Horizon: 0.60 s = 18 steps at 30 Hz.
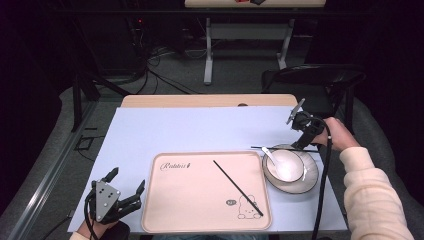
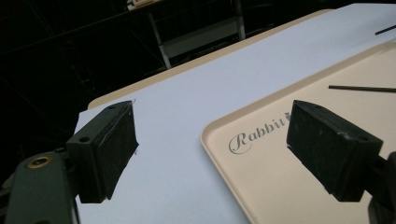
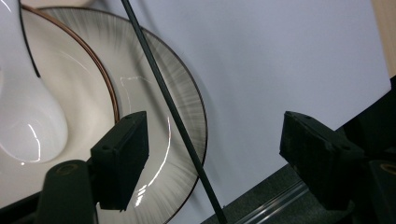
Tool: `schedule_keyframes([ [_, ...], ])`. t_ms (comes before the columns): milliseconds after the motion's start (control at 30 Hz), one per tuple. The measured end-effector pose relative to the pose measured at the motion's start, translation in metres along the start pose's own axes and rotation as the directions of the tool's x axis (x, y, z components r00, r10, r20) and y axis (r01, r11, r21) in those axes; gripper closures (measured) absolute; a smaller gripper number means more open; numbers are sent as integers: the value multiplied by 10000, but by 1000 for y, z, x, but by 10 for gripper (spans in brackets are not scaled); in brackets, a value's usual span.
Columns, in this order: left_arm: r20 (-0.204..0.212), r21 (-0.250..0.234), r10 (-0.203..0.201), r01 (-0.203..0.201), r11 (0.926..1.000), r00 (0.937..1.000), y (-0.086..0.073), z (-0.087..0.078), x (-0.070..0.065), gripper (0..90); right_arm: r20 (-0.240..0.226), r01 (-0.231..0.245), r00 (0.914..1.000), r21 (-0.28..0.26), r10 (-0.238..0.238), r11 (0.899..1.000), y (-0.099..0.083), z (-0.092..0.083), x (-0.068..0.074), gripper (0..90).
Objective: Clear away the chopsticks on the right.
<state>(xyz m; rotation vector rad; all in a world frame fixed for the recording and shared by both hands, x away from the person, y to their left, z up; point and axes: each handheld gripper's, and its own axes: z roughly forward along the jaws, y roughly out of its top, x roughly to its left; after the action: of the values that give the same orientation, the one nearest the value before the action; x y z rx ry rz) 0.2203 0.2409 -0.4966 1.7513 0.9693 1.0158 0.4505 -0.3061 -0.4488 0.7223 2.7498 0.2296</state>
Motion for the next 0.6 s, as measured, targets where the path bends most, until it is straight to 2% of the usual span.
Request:
schedule_keyframes([
  [33,0,1,0,0,10000,10000,0,0,0,157,111,-49,9999,107,48,9999,0,3,1,273],
  [67,-1,11,4,-4,10000,10000,0,0,0,157,104,115,9999,105,-116,9999,0,4,1,289],
  [133,3,4,14,-14,10000,10000,0,0,0,157,-122,72,9999,213,-69,9997,0,10,4,321],
  [200,2,1,5,-5,10000,10000,0,0,0,157,-268,364,9990,344,-355,9987,0,16,5,349],
  [333,21,17,42,-42,10000,10000,0,0,0,157,-333,590,9978,569,-571,9966,-1,28,7,502],
  [367,20,21,42,-42,10000,10000,0,0,0,157,-445,575,9975,621,-548,9964,-1,30,8,558],
  [400,16,16,29,-29,10000,10000,0,0,0,157,-635,782,9952,532,-748,9955,-2,31,8,573],
  [433,13,10,13,-13,10000,10000,0,0,0,157,-633,713,9957,565,-677,9959,-2,33,9,617],
  [600,20,15,42,-42,10000,10000,0,0,0,157,-844,898,9929,677,-840,9937,-3,38,8,677],
])
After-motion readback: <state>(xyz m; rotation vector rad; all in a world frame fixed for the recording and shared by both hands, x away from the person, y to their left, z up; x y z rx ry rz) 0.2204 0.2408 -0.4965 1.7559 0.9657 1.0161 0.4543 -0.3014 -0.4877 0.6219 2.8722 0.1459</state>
